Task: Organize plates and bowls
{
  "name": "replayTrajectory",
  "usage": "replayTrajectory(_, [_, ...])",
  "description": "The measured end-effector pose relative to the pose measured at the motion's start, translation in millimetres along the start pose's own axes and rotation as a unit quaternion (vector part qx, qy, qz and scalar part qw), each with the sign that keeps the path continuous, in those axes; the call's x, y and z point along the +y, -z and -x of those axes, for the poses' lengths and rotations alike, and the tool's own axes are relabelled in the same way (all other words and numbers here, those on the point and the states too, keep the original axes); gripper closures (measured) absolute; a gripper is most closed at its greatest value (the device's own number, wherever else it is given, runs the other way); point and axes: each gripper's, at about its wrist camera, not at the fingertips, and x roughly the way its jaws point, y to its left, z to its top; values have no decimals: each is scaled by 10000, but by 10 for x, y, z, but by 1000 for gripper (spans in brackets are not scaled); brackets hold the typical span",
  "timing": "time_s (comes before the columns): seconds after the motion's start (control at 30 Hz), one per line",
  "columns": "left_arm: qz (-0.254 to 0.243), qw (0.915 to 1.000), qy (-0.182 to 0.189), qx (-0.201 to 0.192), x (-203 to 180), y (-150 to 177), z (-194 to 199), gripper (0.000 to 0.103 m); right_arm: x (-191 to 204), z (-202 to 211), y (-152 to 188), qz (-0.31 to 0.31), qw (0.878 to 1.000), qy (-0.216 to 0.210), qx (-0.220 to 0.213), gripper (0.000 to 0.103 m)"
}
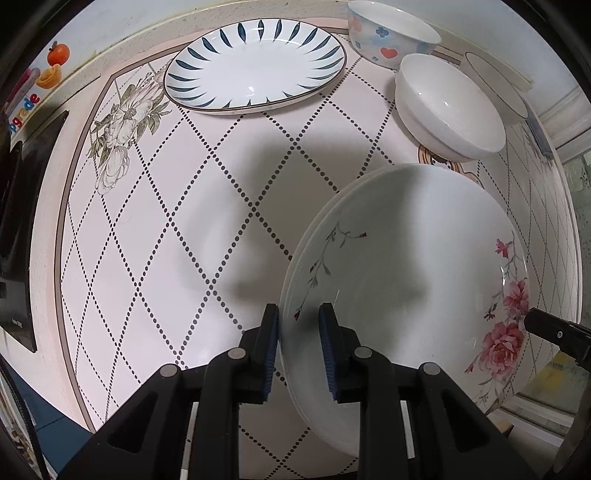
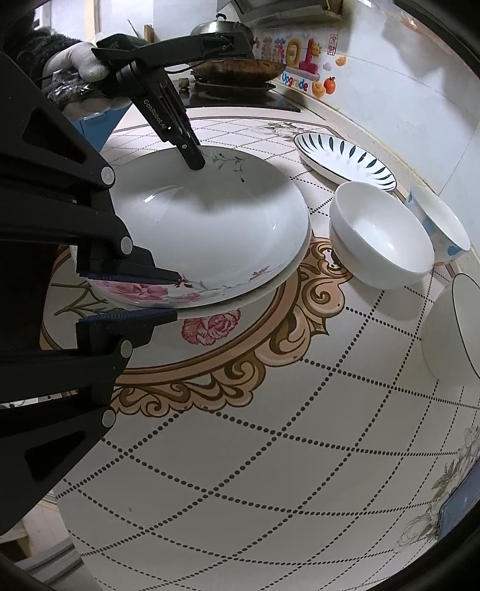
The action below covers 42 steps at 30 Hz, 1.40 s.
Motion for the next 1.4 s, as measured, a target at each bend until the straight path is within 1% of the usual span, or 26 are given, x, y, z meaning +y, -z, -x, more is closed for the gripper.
replayTrajectory(0.2, [54,9996,178,233,97,15,16,83,-16,-7,-36,-52,9999,-44,85,87])
replayTrajectory(0.33, [87,9992,262,273,190,13,89,83,-36,49,-58,-159,9998,-98,91,87])
replayTrajectory(0.4, [149,9989,368,249,250,-6,182,83,-19,112,-88,-191,9998,-76,72,87])
replayTrajectory(0.5, [294,9981,533,86,392,-107,387,83,82,241,-181,-228,9996,-162,41,85])
replayTrajectory(0.53, [365,9977,578,10,454,-167,451,82,159,292,-241,-217,9995,-222,15,81])
replayTrajectory(0.57, [449,9970,622,-70,527,-240,506,78,234,332,-297,-191,9994,-296,-21,76])
replayTrajectory(0.63, [615,9954,697,-239,707,-413,579,77,472,423,-485,-85,9983,-560,-155,70])
replayTrajectory(0.7, [782,9941,657,-366,883,-644,588,77,729,452,-698,61,9968,-763,-245,63])
replayTrajectory(0.73, [873,9934,625,-400,968,-739,568,77,869,440,-826,126,9961,-821,-285,57])
replayTrajectory(0.77, [977,9925,595,-428,1066,-847,527,77,993,414,-961,164,9958,-842,-327,55])
replayTrajectory(0.83, [1166,9905,588,-421,1279,-1056,406,77,1248,306,-1268,296,9960,-736,-421,55])
replayTrajectory(0.9, [1329,9884,637,-365,1454,-1267,262,77,1438,137,-1572,351,9969,-526,-466,55])
replayTrajectory(0.97, [1417,9870,687,-306,1573,-1451,118,77,1588,-97,-1870,403,9979,-333,-373,55])
replayTrajectory(1.03, [1436,9866,731,-238,1625,-1571,-3,77,1684,-319,-2087,449,9986,-51,-287,55])
replayTrajectory(1.13, [1391,9869,803,-177,1672,-1773,-166,77,1706,-621,-2298,390,9989,219,-126,56])
replayTrajectory(1.2, [1308,9876,855,-142,1663,-1873,-241,77,1686,-755,-2347,377,9987,332,-62,58])
replayTrajectory(1.27, [1213,9894,789,-113,1648,-1946,-314,78,1684,-862,-2373,409,9981,462,-12,67])
replayTrajectory(1.3, [1193,9898,774,-127,1646,-1966,-336,78,1679,-915,-2386,399,9980,480,17,70])
replayTrajectory(1.33, [1173,9898,790,-174,1642,-1977,-346,78,1658,-945,-2373,388,9981,471,23,78])
replayTrajectory(1.4, [1097,9907,767,-256,1630,-1998,-356,86,1637,-991,-2368,437,9973,594,-17,84])
